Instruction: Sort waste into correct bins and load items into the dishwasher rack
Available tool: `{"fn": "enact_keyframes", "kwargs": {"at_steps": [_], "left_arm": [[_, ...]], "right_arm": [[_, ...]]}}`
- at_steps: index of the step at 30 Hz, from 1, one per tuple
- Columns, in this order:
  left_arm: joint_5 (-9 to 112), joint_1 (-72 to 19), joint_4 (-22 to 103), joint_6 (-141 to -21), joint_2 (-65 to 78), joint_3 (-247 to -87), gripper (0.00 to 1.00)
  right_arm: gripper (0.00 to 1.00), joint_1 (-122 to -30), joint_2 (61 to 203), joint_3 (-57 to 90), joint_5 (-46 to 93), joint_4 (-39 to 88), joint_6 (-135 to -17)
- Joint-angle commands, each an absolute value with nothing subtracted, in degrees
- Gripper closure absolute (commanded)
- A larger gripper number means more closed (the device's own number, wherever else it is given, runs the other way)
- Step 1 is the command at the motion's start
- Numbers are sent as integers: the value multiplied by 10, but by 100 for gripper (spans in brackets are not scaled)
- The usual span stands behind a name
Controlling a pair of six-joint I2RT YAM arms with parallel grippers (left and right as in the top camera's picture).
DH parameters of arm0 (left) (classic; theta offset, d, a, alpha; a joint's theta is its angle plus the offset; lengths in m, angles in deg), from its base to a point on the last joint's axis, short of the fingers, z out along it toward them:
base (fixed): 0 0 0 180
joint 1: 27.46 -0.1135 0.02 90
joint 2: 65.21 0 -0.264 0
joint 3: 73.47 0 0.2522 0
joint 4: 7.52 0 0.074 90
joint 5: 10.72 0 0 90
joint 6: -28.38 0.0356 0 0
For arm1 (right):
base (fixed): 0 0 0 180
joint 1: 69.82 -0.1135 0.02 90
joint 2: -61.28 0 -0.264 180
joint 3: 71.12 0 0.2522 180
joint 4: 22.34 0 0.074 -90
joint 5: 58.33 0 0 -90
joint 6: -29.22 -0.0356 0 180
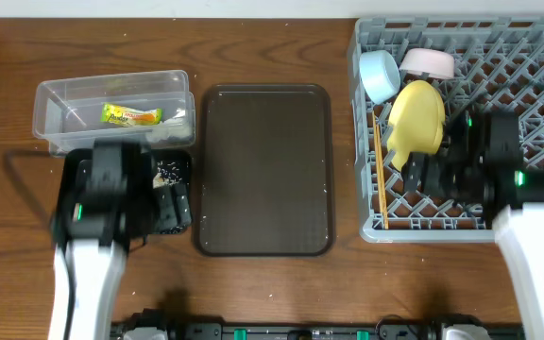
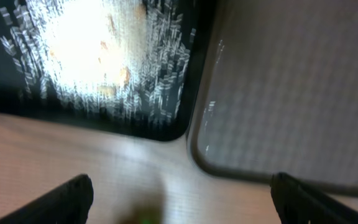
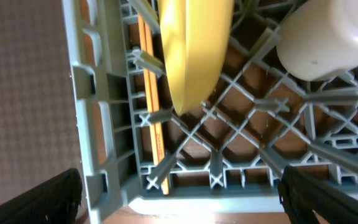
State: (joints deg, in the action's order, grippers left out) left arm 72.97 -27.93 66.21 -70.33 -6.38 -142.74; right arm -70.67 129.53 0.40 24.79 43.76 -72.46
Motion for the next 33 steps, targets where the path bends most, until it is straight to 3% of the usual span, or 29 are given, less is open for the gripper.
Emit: {"fn": "enact_keyframes", "kwargs": {"at_steps": [1,5,11,21,33], "left_arm": [[724,-277,621,-703,-183,-1368,6],[724,-277,576,-719,-313,-1316,6],[724,-277,571,-719,-412,-1310,6],[724,-277,571,-719,-424,-1310,6],[724,-277,571,-719,-424,-1310,6]], "right_arm": [[1,-714,1190,-85,253,384,-744],[1,-716,1069,-178,270,327,-747],[1,-716,971,-234,271,339,-747],[1,-716,962,-239,271,419,-747],[1,-716,961,-239,293,422,-724]]}}
